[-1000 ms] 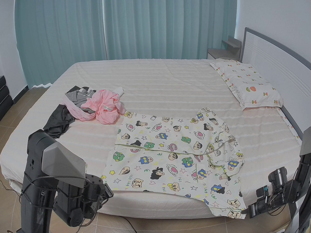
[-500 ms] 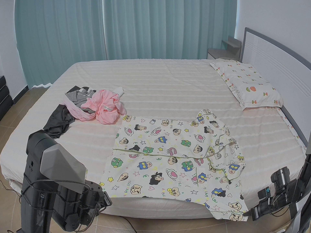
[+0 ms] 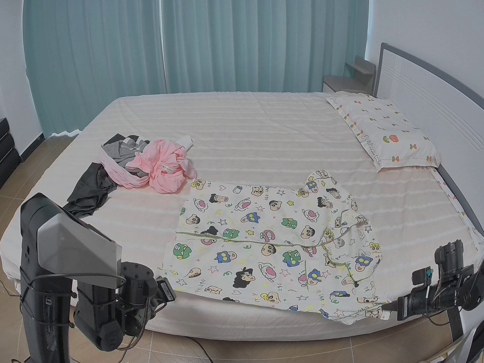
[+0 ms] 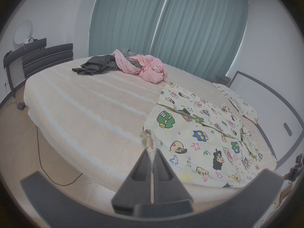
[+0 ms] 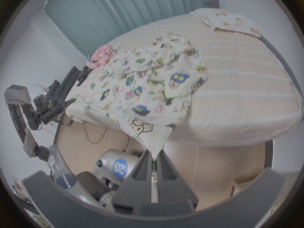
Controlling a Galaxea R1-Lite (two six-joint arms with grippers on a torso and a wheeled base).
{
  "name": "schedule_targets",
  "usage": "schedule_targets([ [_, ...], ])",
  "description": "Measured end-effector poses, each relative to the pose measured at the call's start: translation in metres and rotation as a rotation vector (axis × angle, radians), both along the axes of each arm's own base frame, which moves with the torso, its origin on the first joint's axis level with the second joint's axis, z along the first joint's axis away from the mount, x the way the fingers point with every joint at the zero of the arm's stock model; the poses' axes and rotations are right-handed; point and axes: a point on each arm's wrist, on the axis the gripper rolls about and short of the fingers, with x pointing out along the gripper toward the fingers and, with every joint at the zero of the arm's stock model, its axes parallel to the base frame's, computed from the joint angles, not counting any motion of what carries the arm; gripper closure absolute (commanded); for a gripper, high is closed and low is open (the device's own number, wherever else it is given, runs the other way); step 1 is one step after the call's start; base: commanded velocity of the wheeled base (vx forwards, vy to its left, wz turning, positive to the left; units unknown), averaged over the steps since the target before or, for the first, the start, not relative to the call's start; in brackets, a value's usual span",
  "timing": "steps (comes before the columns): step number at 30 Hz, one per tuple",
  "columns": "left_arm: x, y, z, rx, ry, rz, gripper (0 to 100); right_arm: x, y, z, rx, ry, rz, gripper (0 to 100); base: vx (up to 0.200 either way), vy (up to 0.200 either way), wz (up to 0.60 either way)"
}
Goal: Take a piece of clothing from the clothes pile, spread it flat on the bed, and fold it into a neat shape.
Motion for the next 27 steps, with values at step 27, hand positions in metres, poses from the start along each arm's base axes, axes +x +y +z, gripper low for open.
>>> schedule_targets([
  [27, 0.106, -0.011, 0.033, -0.028, 0.224, -0.021, 100, 0.102, 0.0, 0.034, 0.055, -0.145, -0.068, 100, 0.0, 0.0, 0.0],
])
